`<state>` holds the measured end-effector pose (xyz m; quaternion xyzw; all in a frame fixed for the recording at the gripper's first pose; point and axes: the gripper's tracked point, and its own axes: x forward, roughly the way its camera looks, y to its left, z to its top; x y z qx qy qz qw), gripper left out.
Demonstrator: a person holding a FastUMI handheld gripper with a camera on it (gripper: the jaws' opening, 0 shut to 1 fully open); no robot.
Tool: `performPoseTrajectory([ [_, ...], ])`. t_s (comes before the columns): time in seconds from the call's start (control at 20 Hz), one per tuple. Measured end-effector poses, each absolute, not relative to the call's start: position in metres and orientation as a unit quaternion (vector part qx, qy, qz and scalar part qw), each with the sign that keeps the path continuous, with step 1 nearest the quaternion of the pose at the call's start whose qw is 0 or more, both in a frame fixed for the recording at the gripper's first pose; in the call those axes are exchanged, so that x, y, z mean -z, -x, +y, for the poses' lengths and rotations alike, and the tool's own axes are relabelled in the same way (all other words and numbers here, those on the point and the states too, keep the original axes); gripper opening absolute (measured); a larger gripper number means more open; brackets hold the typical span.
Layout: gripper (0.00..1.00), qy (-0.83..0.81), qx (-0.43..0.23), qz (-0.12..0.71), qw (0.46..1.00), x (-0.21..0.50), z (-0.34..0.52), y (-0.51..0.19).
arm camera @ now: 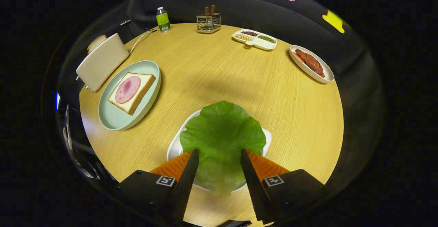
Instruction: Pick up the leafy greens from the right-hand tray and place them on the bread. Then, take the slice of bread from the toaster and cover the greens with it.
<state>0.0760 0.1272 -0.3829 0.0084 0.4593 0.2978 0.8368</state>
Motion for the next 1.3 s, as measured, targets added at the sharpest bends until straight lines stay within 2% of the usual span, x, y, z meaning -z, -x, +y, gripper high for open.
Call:
performPoseTrajectory([
  [0.1, 0.77, -0.011, -0.298, 0.479, 0.825, 0.388, 0.123, -0.071],
  [0.25, 0.66, -0.016, -0.289, 0.492, 0.821, 0.395, 0.125, -0.071],
  [0.3, 0.65, -0.015, -0.291, 0.488, 0.823, 0.392, 0.126, -0.072],
  [0.45, 0.14, -0.009, -0.292, 0.479, 0.828, 0.390, 0.128, -0.070],
  [0.5, 0.10, -0.006, -0.296, 0.476, 0.828, 0.390, 0.130, -0.068],
  [0.6, 0.07, -0.002, -0.294, 0.469, 0.833, 0.387, 0.128, -0.069],
  [0.85, 0.07, -0.021, -0.294, 0.428, 0.854, 0.347, 0.120, -0.069],
  [1.3, 0.07, -0.041, -0.320, 0.345, 0.881, 0.230, 0.132, -0.061],
])
